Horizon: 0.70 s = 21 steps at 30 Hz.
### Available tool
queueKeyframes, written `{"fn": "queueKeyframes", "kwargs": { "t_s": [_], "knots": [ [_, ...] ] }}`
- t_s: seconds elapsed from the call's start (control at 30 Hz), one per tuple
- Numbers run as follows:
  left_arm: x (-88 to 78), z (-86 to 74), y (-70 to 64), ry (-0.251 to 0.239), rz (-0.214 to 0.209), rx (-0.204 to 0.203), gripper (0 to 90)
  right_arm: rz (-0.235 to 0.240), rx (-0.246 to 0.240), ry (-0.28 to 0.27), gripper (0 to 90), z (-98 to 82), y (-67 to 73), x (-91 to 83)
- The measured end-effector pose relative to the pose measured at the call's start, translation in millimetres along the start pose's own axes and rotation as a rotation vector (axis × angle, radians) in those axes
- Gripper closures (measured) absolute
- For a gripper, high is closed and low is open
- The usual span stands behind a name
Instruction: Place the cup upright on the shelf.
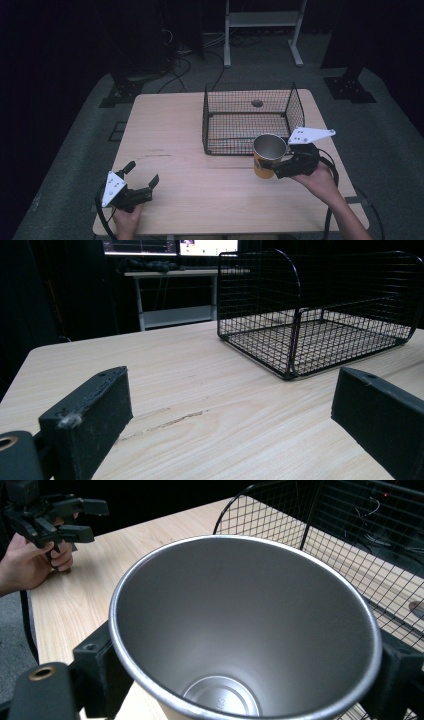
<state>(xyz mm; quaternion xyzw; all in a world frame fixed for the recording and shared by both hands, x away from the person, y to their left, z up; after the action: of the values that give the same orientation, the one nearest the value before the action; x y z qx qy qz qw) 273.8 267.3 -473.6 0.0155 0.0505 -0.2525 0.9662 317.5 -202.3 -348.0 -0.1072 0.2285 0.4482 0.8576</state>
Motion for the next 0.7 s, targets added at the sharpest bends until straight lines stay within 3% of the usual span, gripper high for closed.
{"fn": "queueKeyframes", "kwargs": {
  "t_s": [0.57, 0.7],
  "knots": [
    [0.2, -0.1, 0.2, 0.001, -0.003, -0.002, 2.2, -0.012, 0.034, -0.026, 12.2, 21.0, -22.0, -12.7],
    [0.5, -0.1, -0.2, 0.002, -0.004, -0.001, 2.2, -0.019, 0.023, -0.018, 12.2, 26.6, -25.0, -13.2]
  ]
}}
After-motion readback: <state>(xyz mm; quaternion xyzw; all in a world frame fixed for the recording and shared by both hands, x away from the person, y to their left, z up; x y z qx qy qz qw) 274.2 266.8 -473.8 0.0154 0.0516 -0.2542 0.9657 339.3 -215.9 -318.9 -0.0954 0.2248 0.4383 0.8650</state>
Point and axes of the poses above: each handheld gripper's, and its own axes: x roughly forward along the jaws, z roughly out of its top, y roughly to its left, the point moved 2 cm from there along x, roughly forward along the jaws
